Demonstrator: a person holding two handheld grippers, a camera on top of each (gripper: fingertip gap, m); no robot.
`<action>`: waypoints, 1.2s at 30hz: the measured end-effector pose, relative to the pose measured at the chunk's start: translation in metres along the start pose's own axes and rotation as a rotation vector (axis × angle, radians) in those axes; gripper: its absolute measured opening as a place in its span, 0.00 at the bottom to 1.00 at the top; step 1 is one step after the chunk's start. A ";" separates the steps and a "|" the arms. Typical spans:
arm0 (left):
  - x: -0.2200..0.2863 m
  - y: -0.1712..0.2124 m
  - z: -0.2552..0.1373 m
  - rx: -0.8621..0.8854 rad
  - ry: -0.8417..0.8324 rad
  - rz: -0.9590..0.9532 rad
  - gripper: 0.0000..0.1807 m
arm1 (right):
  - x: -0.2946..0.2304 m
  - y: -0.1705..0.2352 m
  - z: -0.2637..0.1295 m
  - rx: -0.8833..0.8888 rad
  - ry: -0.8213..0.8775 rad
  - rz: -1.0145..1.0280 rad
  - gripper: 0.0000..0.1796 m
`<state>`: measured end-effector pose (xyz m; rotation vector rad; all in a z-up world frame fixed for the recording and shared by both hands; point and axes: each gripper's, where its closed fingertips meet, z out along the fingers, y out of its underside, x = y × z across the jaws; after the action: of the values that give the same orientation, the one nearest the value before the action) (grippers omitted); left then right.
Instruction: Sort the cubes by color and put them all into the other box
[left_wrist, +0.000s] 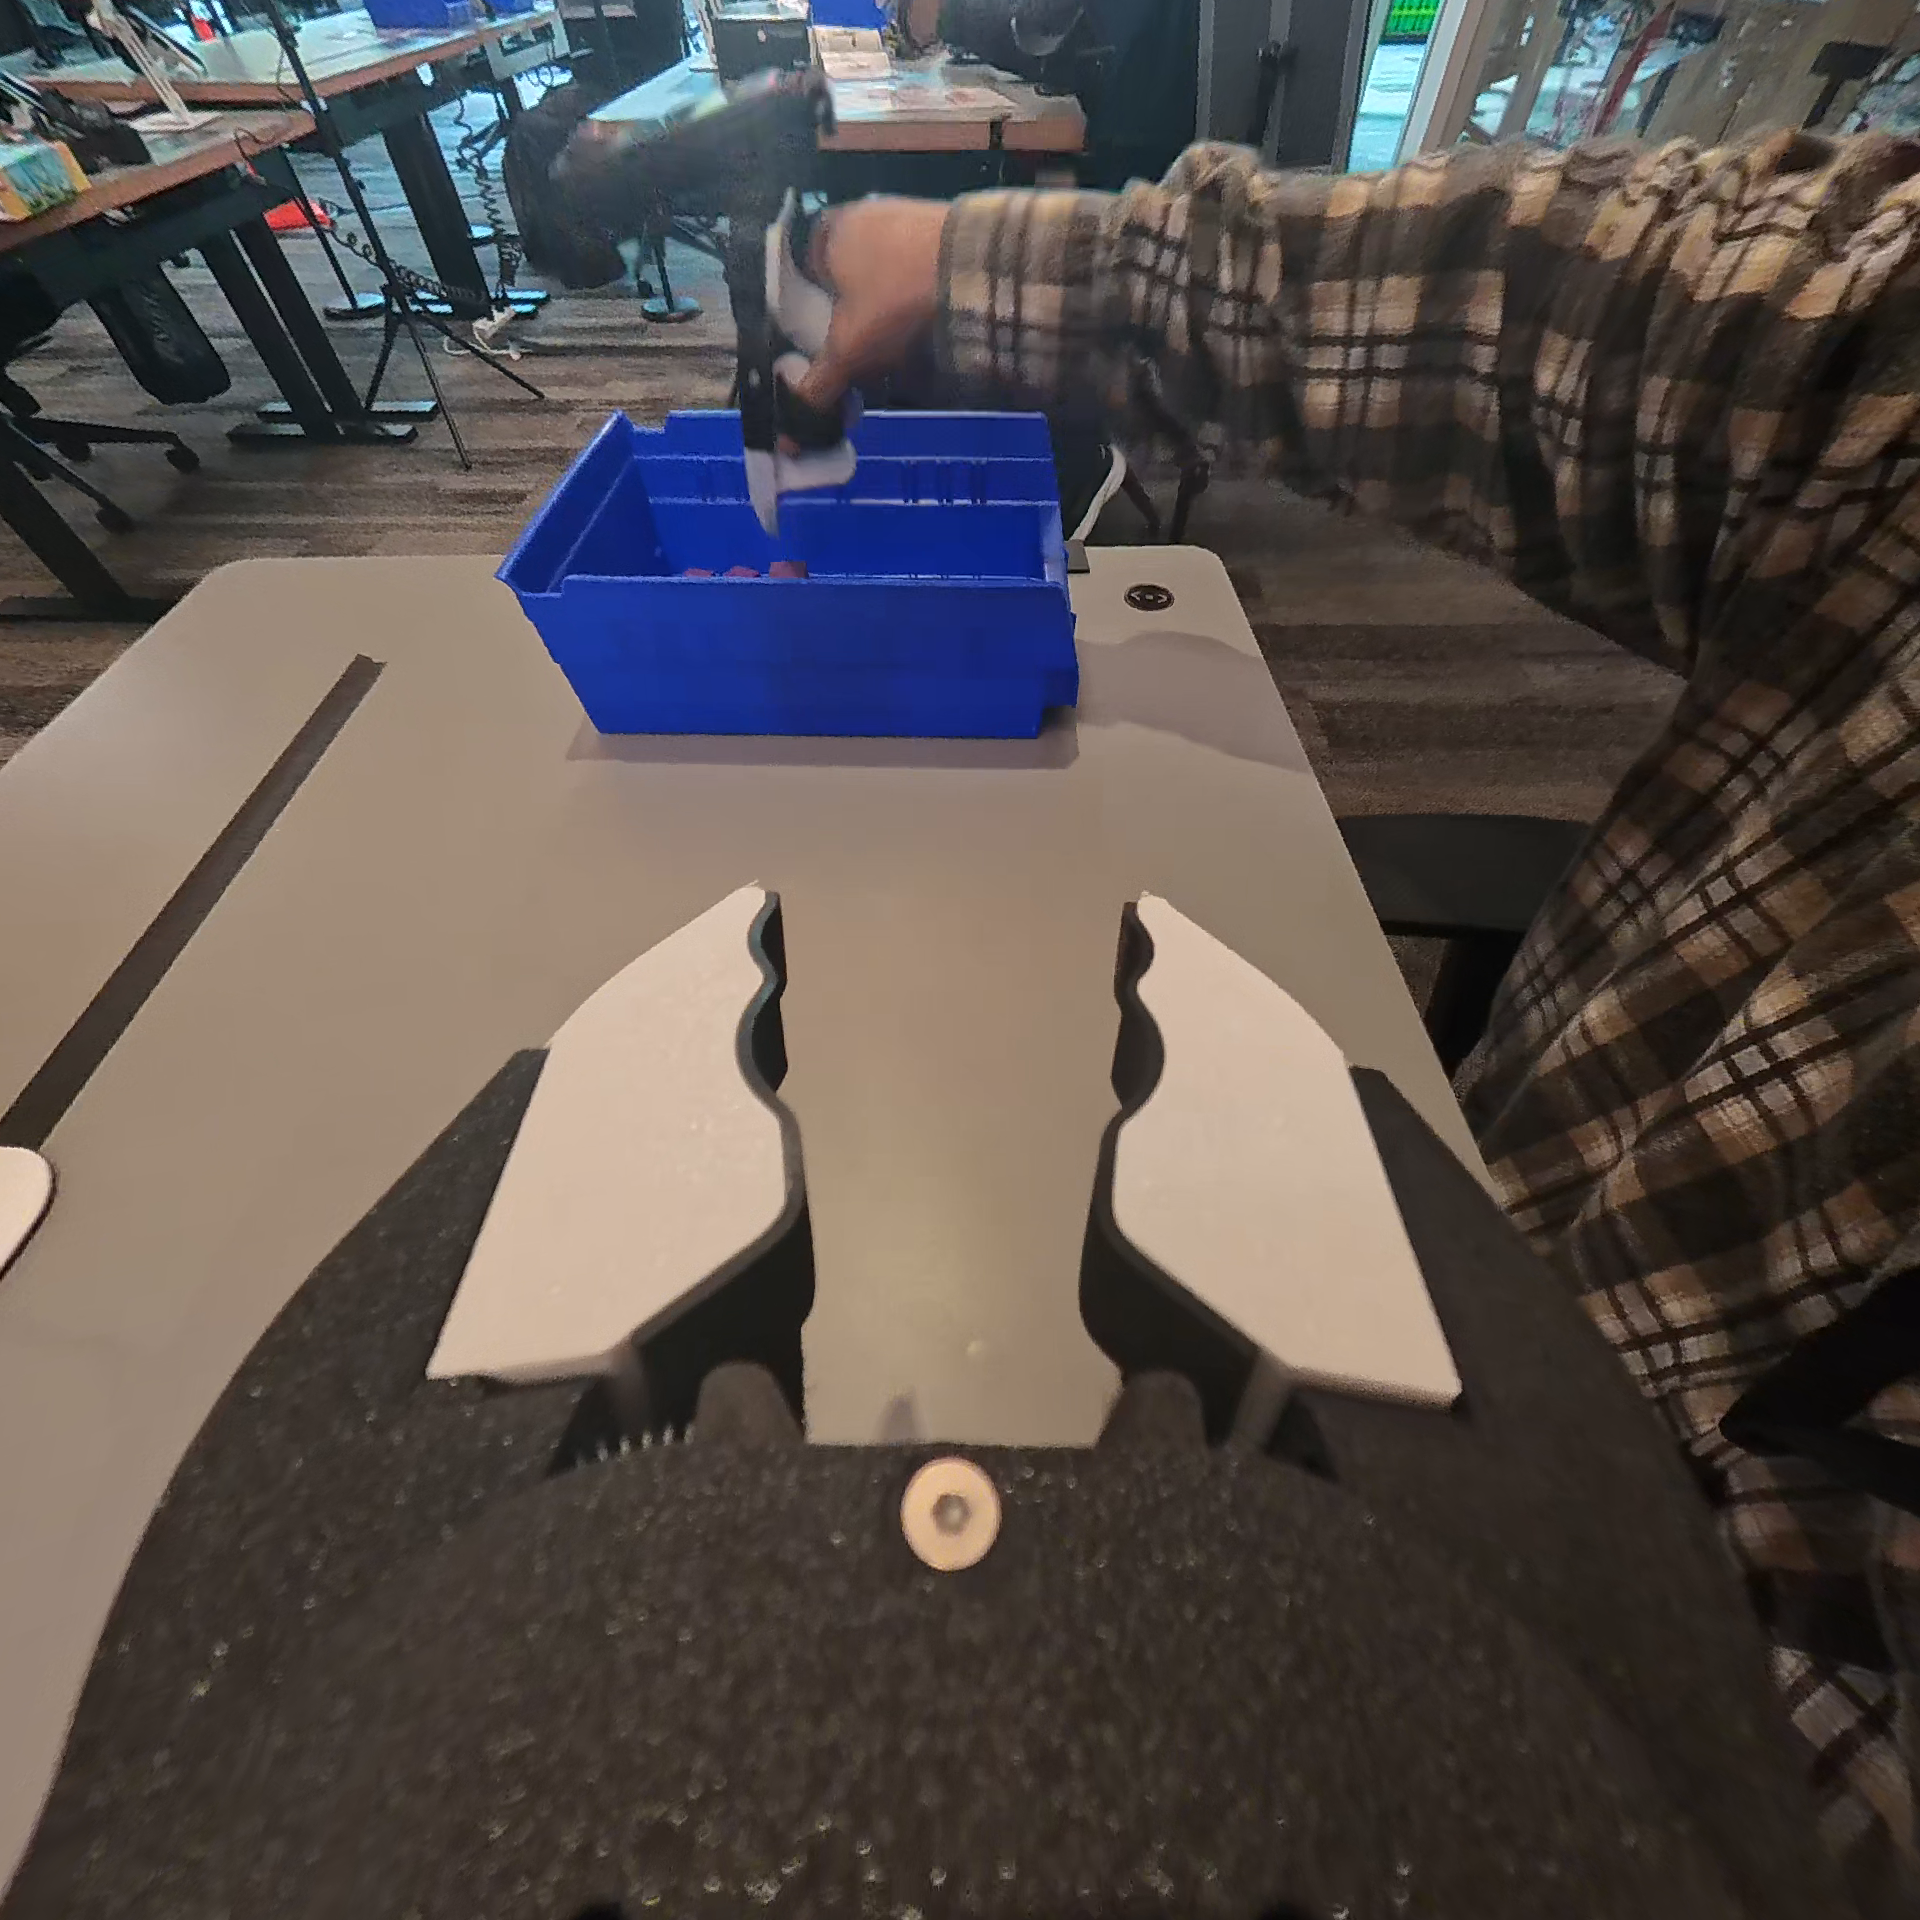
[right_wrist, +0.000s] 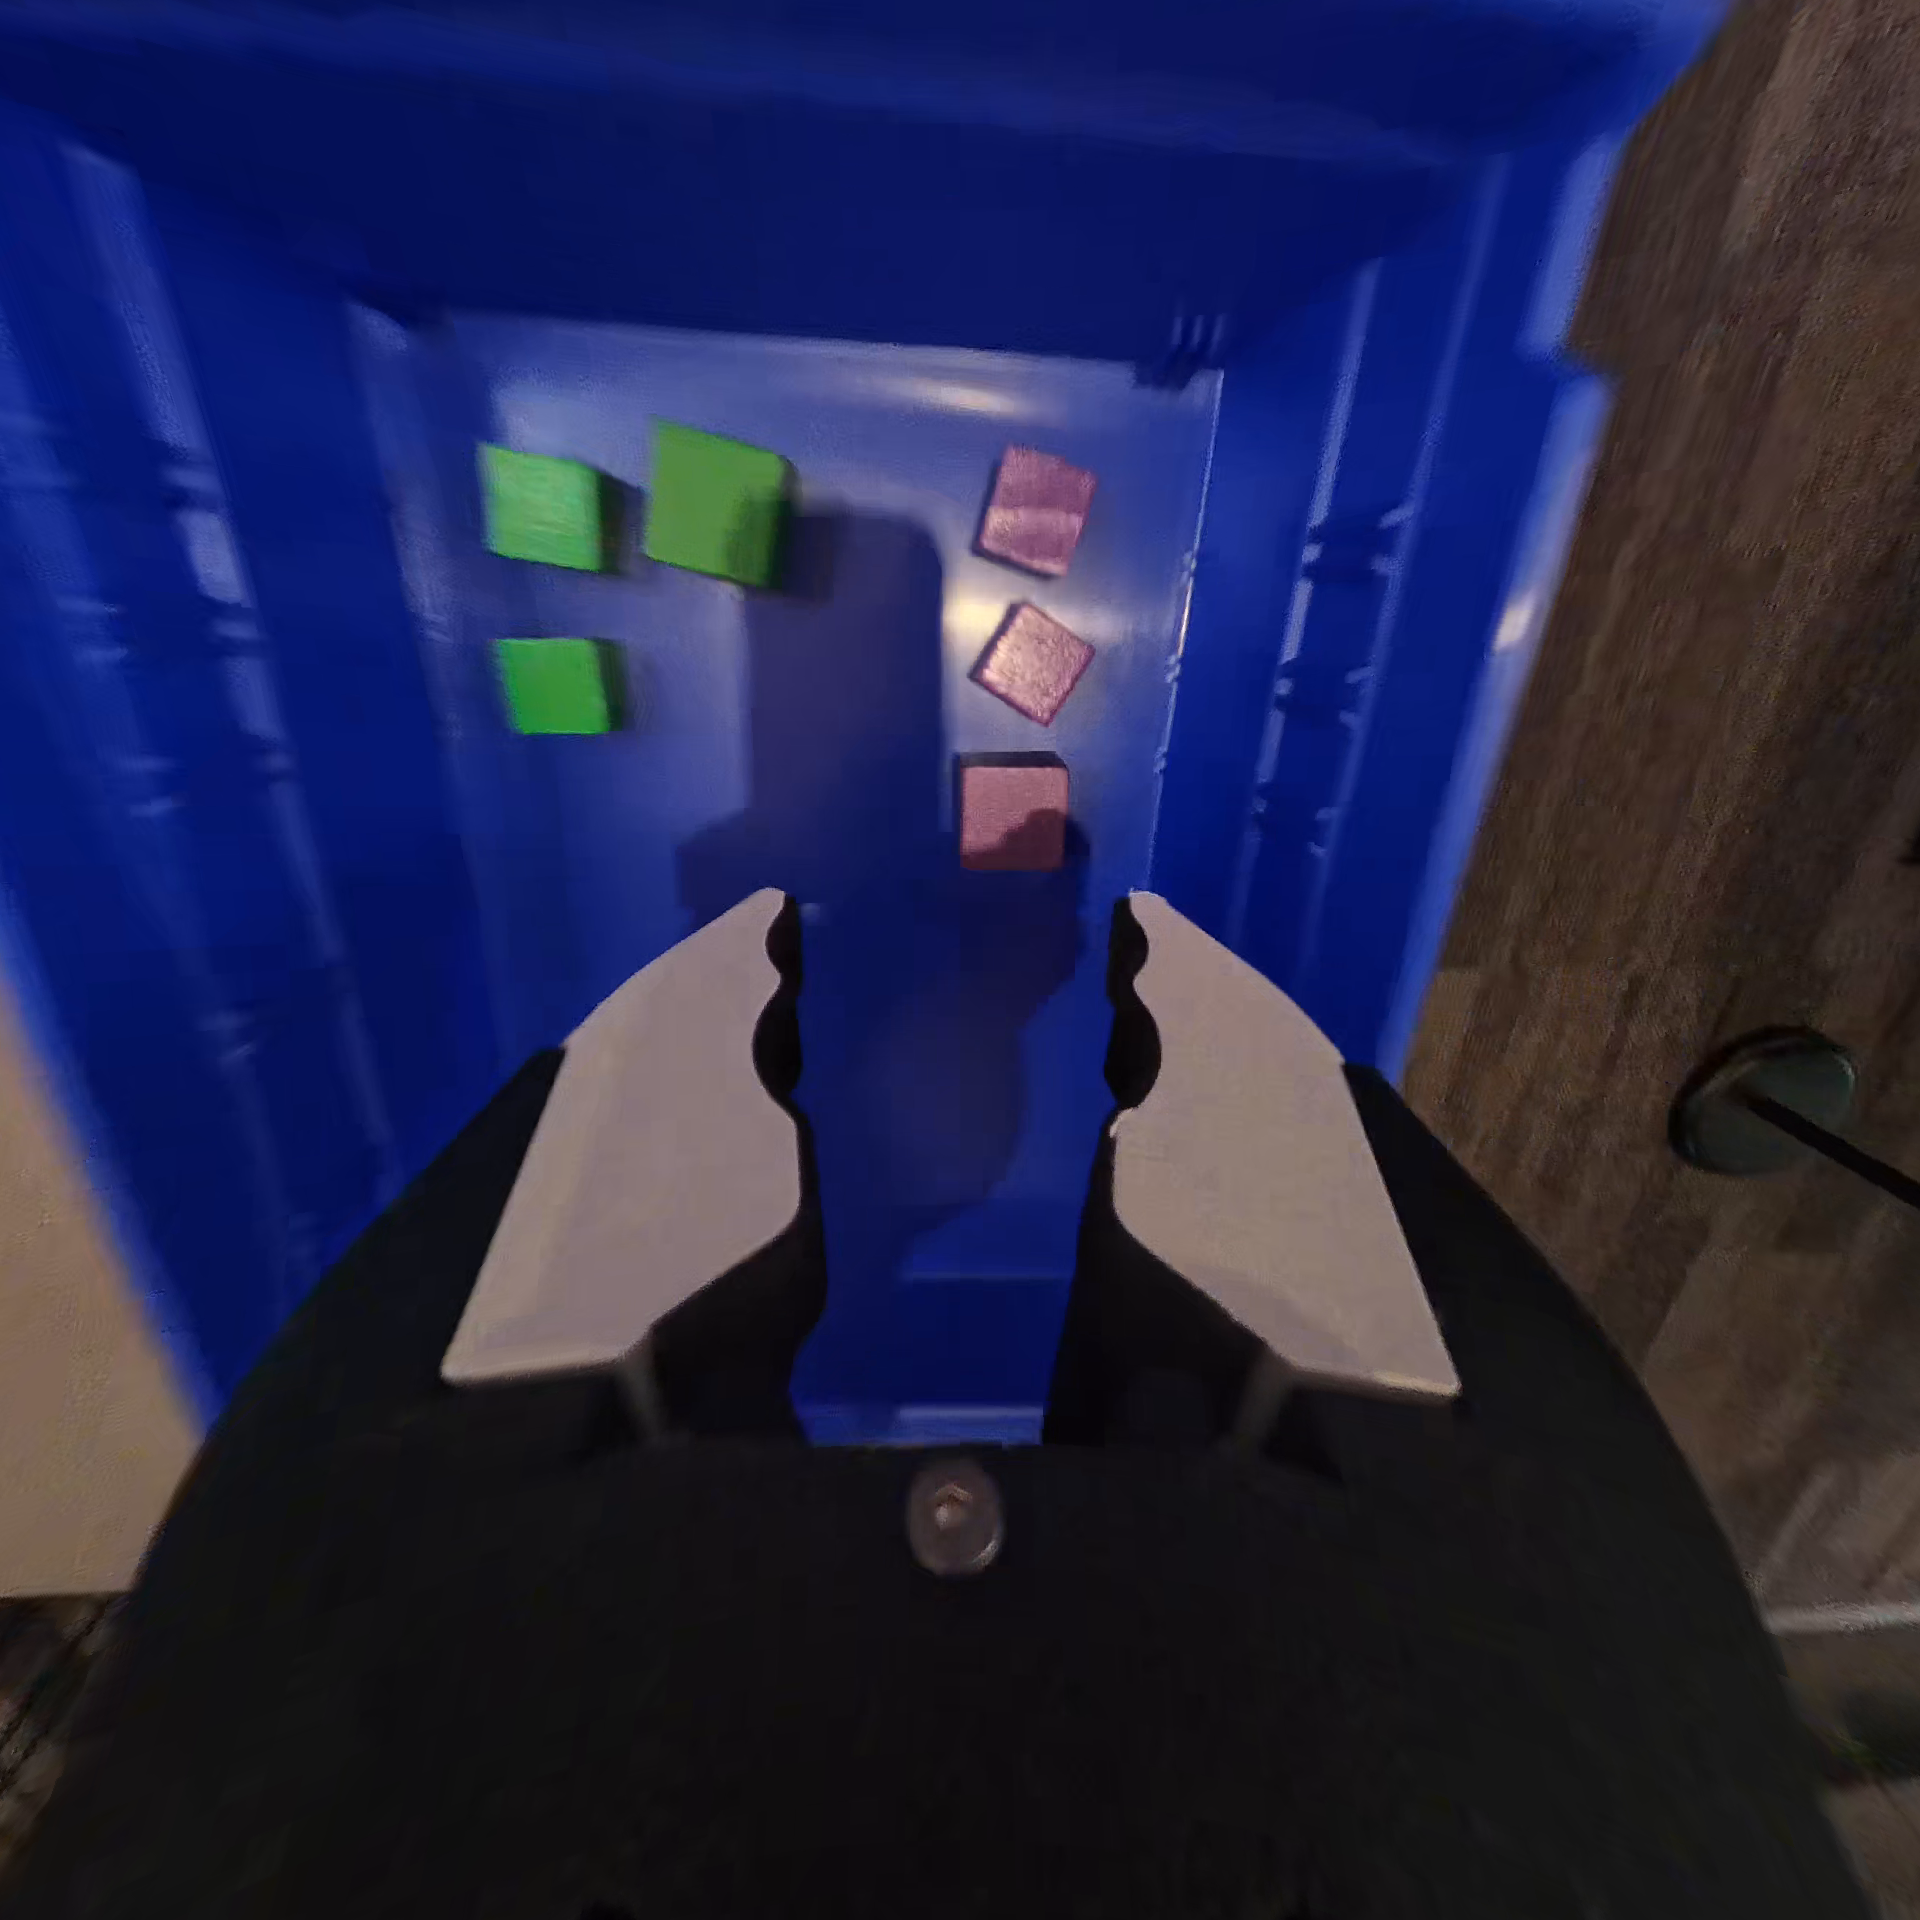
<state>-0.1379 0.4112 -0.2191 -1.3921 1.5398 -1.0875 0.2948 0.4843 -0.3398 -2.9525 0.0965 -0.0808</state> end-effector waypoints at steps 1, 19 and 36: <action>0.000 -0.001 -0.002 0.003 -0.005 0.001 0.34 | -0.004 -0.006 -0.020 0.054 -0.001 -0.008 0.32; 0.014 -0.008 -0.018 -0.012 -0.053 0.066 0.33 | -0.016 0.013 -0.025 0.143 -0.021 -0.067 0.24; -0.055 0.088 -0.348 -0.396 -0.830 -0.150 0.33 | -0.353 0.049 -0.131 0.966 -0.826 -0.482 0.37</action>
<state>-0.4879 0.5009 -0.1868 -1.9201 1.0551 -0.1869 -0.0675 0.4368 -0.2372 -1.7955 -0.5844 0.7742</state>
